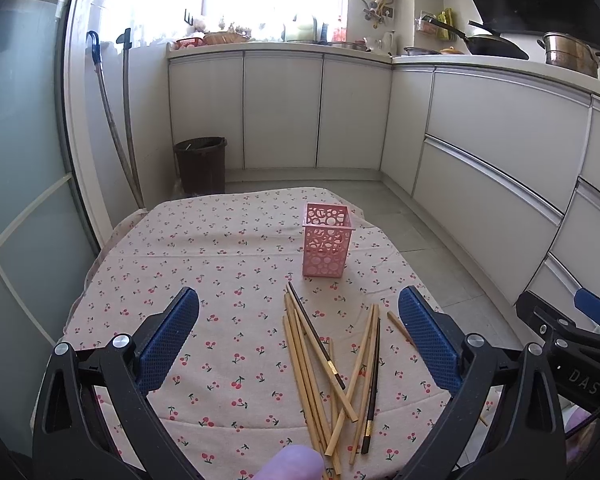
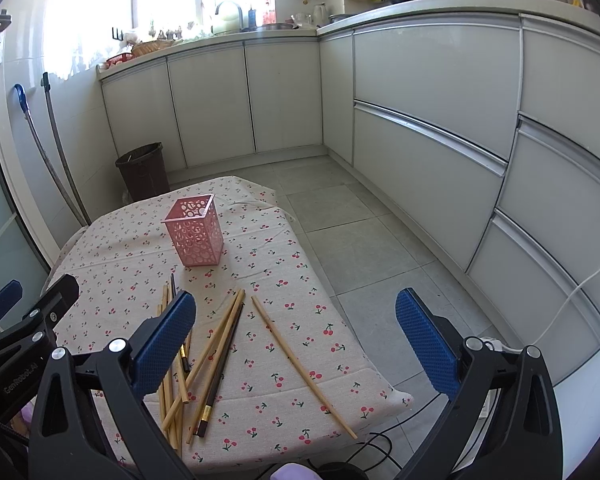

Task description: Organize utensils

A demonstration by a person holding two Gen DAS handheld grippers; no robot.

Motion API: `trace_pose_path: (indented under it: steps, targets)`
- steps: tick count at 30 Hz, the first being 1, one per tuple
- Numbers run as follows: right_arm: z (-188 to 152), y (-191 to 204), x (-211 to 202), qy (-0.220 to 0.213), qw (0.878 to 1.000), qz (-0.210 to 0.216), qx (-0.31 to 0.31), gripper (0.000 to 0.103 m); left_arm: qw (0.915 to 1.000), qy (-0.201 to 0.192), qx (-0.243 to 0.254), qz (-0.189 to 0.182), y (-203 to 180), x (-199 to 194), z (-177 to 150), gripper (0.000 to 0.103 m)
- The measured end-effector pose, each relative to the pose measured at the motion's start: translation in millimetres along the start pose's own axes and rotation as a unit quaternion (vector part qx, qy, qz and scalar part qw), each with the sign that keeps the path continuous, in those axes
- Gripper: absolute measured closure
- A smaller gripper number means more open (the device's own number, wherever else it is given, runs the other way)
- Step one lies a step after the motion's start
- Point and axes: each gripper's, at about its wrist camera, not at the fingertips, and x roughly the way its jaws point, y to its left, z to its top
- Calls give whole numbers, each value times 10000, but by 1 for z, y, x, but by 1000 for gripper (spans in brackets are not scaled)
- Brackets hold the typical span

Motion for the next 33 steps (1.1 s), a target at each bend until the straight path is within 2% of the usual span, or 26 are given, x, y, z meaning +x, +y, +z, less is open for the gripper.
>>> trace_pose_path:
  steps: [11, 15, 17, 20, 22, 24, 25, 27, 29, 31, 33]
  targets:
    - [1, 0, 0, 17, 10000, -15, 8, 5, 9998, 154, -147, 50, 3, 5, 0, 7]
    - [0, 0, 3, 107, 9999, 10, 22, 5, 9969, 627, -478, -73, 15, 21, -1, 7]
    - [1, -2, 8, 285, 9995, 65, 96, 5, 9918, 971, -790, -252, 26, 32, -2, 7]
    - [7, -12, 20, 821, 9932, 619, 552, 5, 9854, 1289, -1061, -322, 42, 48, -1, 7]
    - [17, -25, 28, 1127, 9824, 1067, 1035, 5, 9857, 1401, -913, -226, 45, 57, 3, 7]
    - [30, -32, 39, 1397, 9739, 1334, 1194, 5, 9838, 1682, -621, 56, 46, 73, 5, 7]
    - [40, -33, 49, 1656, 9694, 1404, 1145, 5, 9810, 1866, -506, 163, 47, 82, 5, 7]
    - [55, -31, 65, 1896, 9669, 1369, 1019, 5, 9676, 2482, -368, 276, 51, 108, -1, 7]
    - [68, -26, 86, 2132, 9642, 1321, 859, 6, 9521, 2987, -583, 284, 58, 135, -9, 7]
    - [71, -24, 109, 2386, 9549, 1479, 963, 5, 9373, 3393, -778, 176, 62, 157, -16, 8]
    - [67, -27, 132, 2558, 9479, 1537, 1113, 6, 9294, 3585, -865, 156, 62, 171, -16, 11]
